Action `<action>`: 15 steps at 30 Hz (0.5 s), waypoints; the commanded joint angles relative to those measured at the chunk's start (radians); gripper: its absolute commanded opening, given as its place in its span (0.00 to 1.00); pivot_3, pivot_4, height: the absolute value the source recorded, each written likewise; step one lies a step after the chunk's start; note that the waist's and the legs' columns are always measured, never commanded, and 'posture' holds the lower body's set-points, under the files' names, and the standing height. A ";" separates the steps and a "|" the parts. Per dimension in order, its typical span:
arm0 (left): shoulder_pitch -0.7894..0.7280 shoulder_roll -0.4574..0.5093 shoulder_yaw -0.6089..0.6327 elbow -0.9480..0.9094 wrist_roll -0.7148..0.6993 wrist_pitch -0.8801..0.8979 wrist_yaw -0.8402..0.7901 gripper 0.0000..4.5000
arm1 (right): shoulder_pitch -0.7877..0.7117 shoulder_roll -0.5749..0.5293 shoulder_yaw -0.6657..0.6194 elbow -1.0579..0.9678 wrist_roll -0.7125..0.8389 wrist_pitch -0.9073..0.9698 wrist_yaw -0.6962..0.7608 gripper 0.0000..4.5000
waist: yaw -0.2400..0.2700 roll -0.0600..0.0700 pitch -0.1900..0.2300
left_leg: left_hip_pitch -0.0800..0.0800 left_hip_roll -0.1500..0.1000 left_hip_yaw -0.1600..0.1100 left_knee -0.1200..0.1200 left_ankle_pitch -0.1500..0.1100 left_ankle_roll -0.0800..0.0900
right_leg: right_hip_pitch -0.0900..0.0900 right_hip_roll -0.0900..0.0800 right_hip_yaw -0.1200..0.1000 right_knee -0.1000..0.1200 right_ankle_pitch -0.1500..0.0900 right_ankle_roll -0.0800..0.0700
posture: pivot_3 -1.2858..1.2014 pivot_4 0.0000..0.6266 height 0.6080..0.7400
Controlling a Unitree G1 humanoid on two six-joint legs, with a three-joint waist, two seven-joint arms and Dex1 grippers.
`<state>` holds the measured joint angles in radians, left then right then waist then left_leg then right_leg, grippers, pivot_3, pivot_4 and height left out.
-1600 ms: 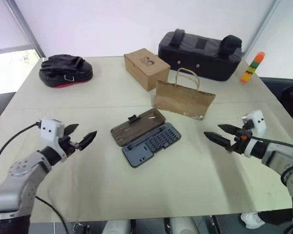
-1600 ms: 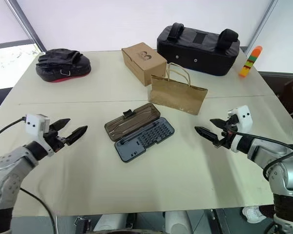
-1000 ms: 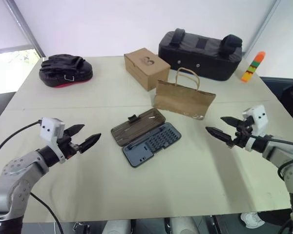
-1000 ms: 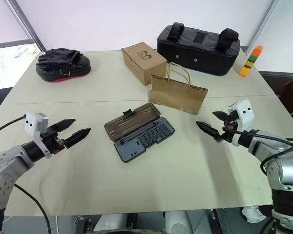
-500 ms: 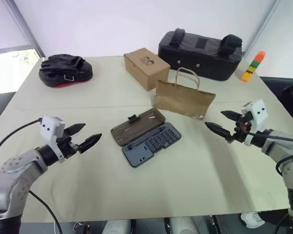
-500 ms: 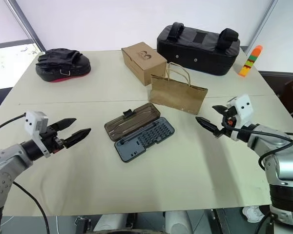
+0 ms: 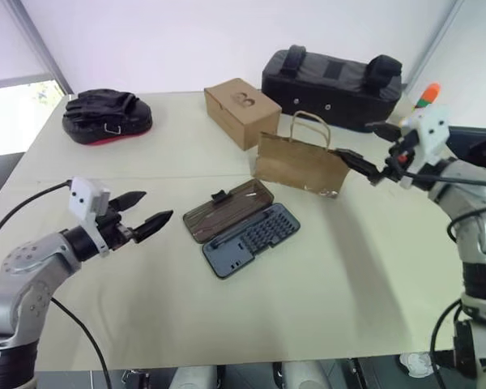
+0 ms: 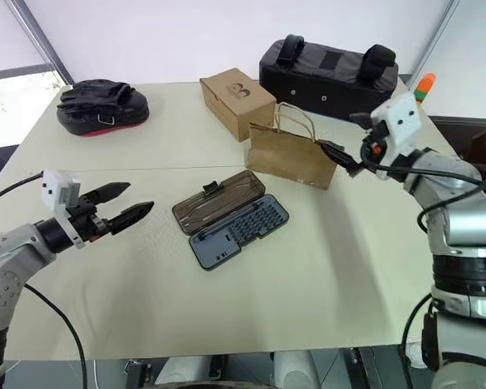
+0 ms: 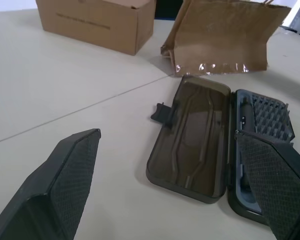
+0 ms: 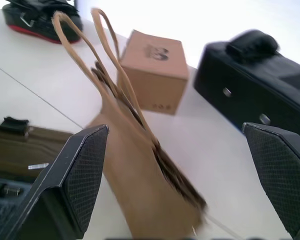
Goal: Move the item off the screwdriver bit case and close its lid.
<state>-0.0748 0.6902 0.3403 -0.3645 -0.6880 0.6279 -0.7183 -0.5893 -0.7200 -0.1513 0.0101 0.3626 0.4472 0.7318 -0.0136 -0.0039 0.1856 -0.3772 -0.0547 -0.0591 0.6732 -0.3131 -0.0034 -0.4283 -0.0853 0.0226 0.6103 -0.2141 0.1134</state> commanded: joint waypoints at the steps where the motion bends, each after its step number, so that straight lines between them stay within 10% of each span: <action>1: -0.013 0.003 0.009 -0.025 -0.012 -0.010 -0.001 1.00 | -0.045 0.013 0.021 0.036 -0.015 -0.038 0.023 0.99 | 0.003 0.000 0.000 | -0.001 -0.001 0.000 0.000 0.000 0.000 | -0.001 -0.001 0.000 0.000 0.000 0.000 | 0.52 0.24 1.00; 12: 0.035 -0.032 0.013 -0.060 -0.002 -0.021 0.043 1.00 | -0.124 0.073 0.077 0.144 -0.077 -0.116 0.032 0.99 | 0.000 0.000 0.000 | -0.005 -0.001 0.000 -0.001 0.001 -0.001 | -0.005 -0.001 0.000 0.000 0.000 0.000 | 0.52 0.24 1.00; 15: 0.045 -0.036 0.015 -0.064 0.000 -0.024 0.052 1.00 | -0.136 0.082 0.075 0.171 -0.090 -0.145 0.026 0.71 | 0.003 0.000 0.000 | -0.005 -0.001 0.000 -0.002 0.001 -0.002 | -0.005 -0.002 0.000 0.000 0.000 0.000 | 0.52 0.24 1.00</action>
<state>-0.0328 0.6540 0.3345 -0.3964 -0.6867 0.6221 -0.6721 -0.6927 -0.6376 -0.0558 0.1883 0.2783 0.3360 0.7641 -0.0111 -0.0038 0.1858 -0.3820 -0.0561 -0.0593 0.6715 -0.3121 -0.0051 -0.4337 -0.0870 0.0225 0.6106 -0.2139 0.1133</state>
